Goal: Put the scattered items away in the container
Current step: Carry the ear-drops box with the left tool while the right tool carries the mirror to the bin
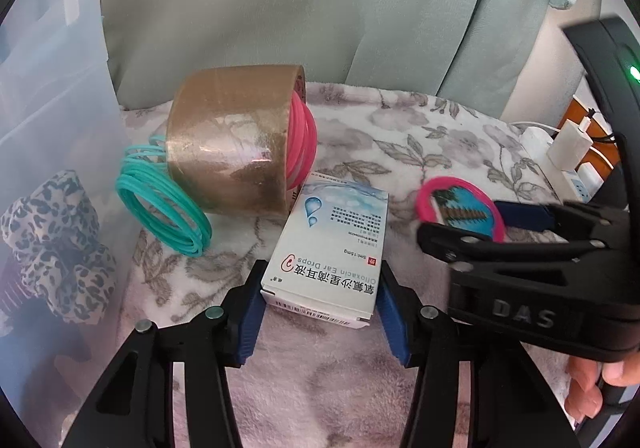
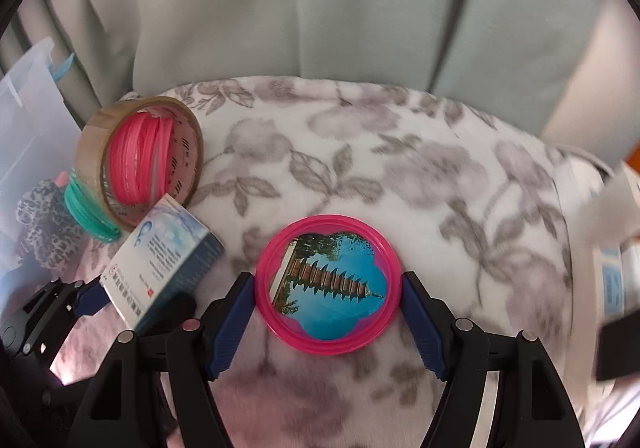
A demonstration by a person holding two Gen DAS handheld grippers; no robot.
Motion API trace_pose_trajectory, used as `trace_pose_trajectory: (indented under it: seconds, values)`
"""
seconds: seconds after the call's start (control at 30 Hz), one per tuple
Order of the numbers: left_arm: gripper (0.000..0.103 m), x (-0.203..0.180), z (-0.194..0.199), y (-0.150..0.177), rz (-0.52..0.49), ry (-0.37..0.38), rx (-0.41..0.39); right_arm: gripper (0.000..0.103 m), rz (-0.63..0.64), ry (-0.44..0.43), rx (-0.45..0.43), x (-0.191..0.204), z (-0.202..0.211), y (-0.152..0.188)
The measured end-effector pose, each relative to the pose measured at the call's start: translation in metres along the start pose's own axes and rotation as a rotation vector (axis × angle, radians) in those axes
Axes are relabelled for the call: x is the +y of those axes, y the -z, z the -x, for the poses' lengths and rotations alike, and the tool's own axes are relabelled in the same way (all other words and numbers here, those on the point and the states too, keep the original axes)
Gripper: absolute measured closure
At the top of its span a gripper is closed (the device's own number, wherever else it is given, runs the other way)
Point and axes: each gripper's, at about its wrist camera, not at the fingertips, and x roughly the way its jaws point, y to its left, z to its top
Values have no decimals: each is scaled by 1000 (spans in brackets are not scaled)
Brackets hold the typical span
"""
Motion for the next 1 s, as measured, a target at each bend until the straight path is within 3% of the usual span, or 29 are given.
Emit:
trace_pose_trajectory:
  seconds: [0.63,0.87,0.93,1.0]
  values:
    - [51,29,39,22,13,26,66,28,-340,-92,36,-21,65,109]
    - [51,18,99,22,14,53,-16,28,-377,-128,-41,-4,106,115]
    - [51,-14,137,30,12,56,-59,28,-369,-130,-79,-1,126,113]
    - [51,-35,147,25,5,63,-104,28,-363,-130,-121,3,148,111]
